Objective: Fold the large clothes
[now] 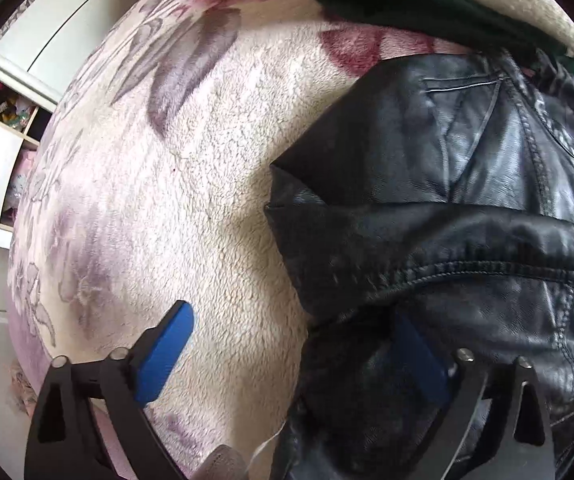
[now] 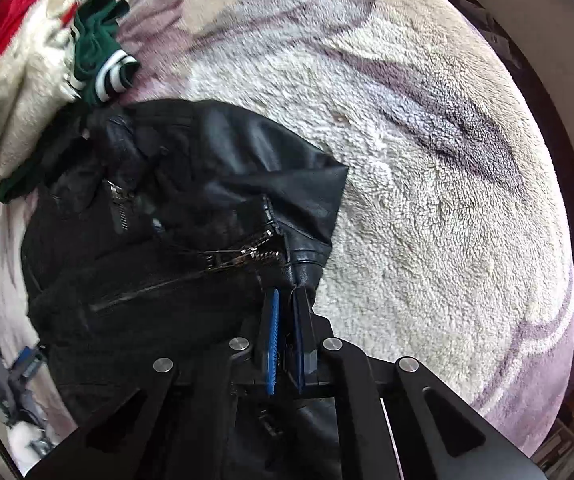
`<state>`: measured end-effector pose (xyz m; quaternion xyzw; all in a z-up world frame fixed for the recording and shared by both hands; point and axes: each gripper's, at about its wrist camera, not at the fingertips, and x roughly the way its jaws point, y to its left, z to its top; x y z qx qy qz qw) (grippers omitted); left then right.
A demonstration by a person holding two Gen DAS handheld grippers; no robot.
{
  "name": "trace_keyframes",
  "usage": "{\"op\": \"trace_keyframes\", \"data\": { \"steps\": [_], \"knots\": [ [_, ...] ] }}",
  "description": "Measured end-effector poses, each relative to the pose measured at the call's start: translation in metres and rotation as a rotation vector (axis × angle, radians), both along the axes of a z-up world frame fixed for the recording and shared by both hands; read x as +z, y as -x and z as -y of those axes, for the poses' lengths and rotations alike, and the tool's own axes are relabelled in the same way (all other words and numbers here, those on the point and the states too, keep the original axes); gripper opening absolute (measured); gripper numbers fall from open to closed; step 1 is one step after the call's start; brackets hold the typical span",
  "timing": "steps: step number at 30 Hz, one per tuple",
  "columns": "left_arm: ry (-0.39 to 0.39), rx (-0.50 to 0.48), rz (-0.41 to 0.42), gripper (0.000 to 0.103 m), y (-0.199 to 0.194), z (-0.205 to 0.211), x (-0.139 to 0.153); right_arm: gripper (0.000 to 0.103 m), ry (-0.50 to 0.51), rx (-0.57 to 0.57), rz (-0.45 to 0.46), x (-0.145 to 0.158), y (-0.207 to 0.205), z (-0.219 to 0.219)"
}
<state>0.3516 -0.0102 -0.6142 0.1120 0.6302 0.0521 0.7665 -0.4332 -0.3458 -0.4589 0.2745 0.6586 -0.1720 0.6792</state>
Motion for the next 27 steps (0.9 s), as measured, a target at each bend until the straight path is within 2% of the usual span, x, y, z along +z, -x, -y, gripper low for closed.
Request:
{"op": "trace_keyframes", "data": {
  "steps": [2,3,6,8,9,10,13,15,17,20,21,22,24,26,27],
  "knots": [
    [0.039,0.026,-0.027,0.103,-0.002,-0.005,0.002,0.005,-0.064,-0.004,-0.032,-0.013,-0.003,0.0],
    [0.043,0.029,-0.03,0.103,0.0,-0.007,0.007,0.005,-0.092,-0.017,-0.024,-0.01,-0.004,0.003],
    [0.0,0.011,0.014,0.103,0.024,-0.007,0.037,0.014,-0.17,-0.032,0.015,0.012,0.003,0.008],
    [-0.016,0.005,0.034,0.103,0.046,-0.006,0.053,0.029,-0.163,0.006,0.004,0.024,0.014,0.001],
    [-0.033,0.003,0.035,0.103,0.059,-0.005,0.059,0.043,-0.159,0.044,-0.012,0.026,0.02,-0.009],
    [-0.047,-0.001,0.027,0.103,0.069,-0.003,0.061,0.047,-0.157,0.092,-0.049,0.024,0.025,-0.021],
    [-0.132,-0.006,-0.044,0.103,0.107,0.006,0.058,0.046,-0.157,0.256,-0.128,0.002,0.035,-0.068],
    [-0.149,0.002,-0.074,0.103,0.118,0.01,0.047,0.046,-0.139,0.295,-0.138,-0.015,0.033,-0.093],
    [-0.136,0.016,-0.099,0.103,0.118,0.014,0.03,0.046,-0.131,0.27,-0.113,-0.027,0.026,-0.108],
    [-0.233,0.016,-0.087,0.103,0.094,0.015,0.0,0.042,-0.037,0.206,-0.051,-0.029,0.012,-0.116],
    [-0.272,0.021,-0.096,0.103,0.087,0.012,-0.009,0.041,-0.023,0.15,-0.024,-0.028,0.01,-0.112],
    [-0.267,0.033,-0.11,0.103,0.078,0.006,-0.016,0.041,-0.04,0.079,-0.013,-0.03,0.012,-0.106],
    [-0.2,0.089,-0.132,0.103,0.069,-0.008,-0.019,0.041,-0.051,0.008,-0.019,-0.04,0.017,-0.106],
    [-0.171,0.108,-0.138,0.103,0.066,-0.014,-0.017,0.041,-0.036,-0.006,-0.031,-0.044,0.014,-0.122],
    [-0.171,0.104,-0.133,0.103,0.065,-0.014,-0.016,0.04,-0.01,0.022,-0.034,-0.041,0.008,-0.134]
  ]
}}
